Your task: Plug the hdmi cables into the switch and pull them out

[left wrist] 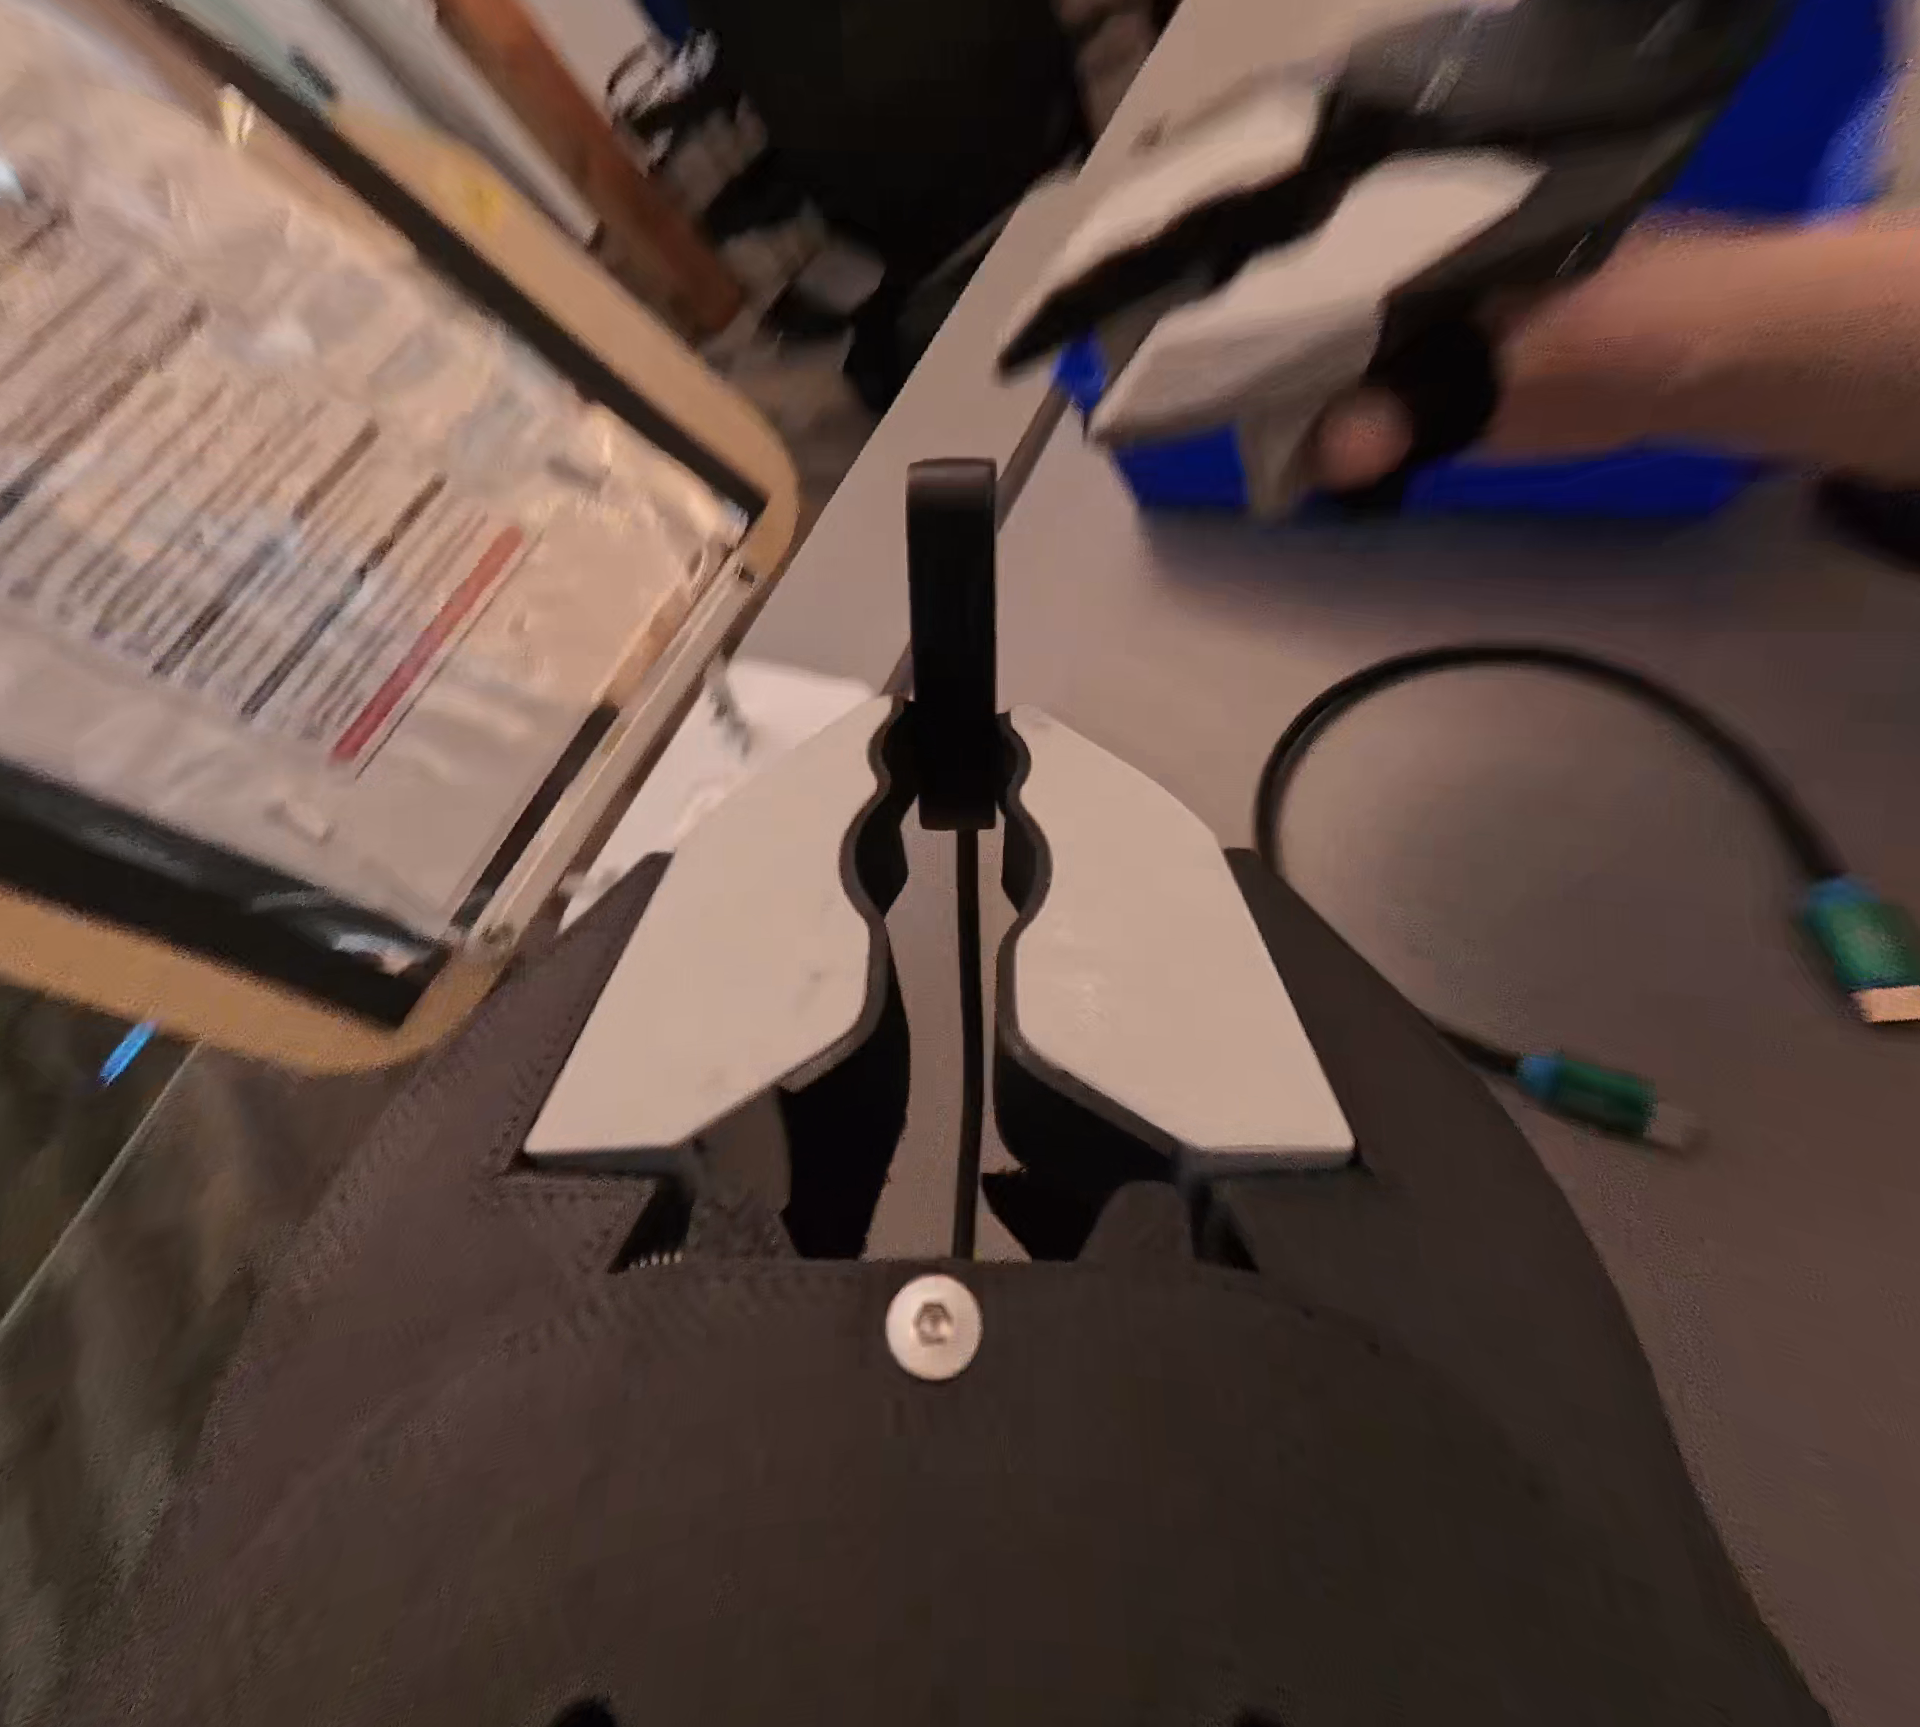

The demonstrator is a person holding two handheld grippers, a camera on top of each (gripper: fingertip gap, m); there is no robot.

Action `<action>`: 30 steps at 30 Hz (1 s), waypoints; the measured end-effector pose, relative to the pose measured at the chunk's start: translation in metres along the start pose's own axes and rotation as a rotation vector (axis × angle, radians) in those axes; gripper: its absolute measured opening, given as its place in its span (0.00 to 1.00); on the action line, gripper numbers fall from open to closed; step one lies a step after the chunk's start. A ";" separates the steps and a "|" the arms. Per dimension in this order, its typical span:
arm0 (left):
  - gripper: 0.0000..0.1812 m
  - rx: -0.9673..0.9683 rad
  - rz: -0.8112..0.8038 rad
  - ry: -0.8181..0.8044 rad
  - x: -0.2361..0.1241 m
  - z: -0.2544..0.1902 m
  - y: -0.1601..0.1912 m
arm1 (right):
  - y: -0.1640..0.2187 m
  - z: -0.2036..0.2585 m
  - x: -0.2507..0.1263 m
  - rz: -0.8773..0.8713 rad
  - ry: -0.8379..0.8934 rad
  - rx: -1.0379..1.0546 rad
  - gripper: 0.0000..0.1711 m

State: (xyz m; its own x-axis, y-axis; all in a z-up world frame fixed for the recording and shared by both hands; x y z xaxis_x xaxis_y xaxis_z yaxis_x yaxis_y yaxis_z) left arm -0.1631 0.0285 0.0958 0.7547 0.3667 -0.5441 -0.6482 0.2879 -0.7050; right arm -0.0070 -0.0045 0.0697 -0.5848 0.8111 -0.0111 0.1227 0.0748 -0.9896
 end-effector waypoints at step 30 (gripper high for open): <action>0.09 0.394 0.762 -0.159 0.153 -0.053 0.099 | -0.051 -0.029 -0.057 0.044 0.117 0.079 0.14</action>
State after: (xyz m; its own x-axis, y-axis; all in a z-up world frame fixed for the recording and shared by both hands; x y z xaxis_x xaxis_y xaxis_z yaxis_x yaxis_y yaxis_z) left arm -0.1063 0.0662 -0.0812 0.0973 0.6949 -0.7125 -0.9809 0.1880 0.0494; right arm 0.0437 -0.0379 0.1254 -0.4821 0.8751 -0.0421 0.0796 -0.0041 -0.9968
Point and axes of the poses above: each gripper's, where its closed fingertips meet, x out along the fingers, y out of its underside, z = x × y across the jaws, the point moved 6 cm from there along -x, back along the fingers, and after that the axes turned 14 degrees about z, right-handed, at the moved point
